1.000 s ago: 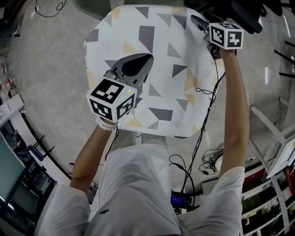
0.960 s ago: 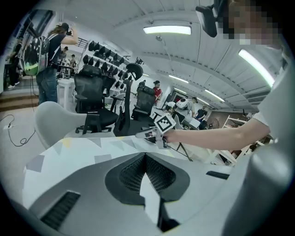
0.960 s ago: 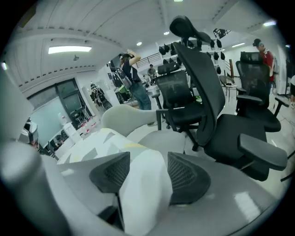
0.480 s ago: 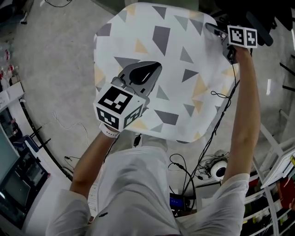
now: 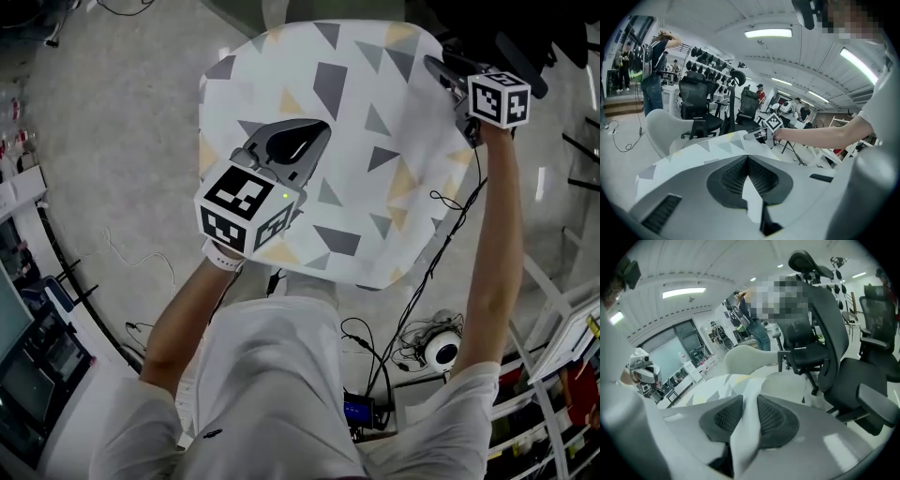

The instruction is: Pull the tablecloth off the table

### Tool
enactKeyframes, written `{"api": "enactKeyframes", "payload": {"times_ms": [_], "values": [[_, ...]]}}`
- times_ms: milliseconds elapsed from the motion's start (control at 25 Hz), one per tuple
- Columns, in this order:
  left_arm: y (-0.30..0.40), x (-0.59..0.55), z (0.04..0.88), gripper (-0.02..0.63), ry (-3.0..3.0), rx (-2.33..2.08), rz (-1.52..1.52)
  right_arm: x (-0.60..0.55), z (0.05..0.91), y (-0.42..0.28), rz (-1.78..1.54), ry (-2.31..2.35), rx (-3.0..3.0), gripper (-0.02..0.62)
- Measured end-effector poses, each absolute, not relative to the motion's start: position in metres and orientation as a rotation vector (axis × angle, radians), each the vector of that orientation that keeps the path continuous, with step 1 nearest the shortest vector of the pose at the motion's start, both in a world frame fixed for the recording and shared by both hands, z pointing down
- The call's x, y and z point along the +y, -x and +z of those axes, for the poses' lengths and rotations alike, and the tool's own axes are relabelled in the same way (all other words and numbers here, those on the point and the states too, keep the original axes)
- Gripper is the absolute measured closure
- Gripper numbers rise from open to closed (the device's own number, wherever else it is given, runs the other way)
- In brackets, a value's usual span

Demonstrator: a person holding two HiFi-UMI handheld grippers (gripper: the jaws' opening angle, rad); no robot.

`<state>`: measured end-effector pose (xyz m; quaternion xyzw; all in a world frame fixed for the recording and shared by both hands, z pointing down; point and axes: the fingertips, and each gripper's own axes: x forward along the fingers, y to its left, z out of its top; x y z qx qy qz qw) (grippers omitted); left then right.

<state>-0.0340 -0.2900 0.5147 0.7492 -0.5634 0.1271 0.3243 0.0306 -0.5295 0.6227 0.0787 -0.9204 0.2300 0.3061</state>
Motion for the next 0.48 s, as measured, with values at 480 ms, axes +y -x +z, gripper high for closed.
{"api": "enactKeyframes", "payload": {"times_ms": [480], "values": [[0.051,-0.323,0.503,0.457,-2.123,-1.48,0.48,-0.456,0.531,-0.024,0.346,-0.043,-2.642,0.578]]}}
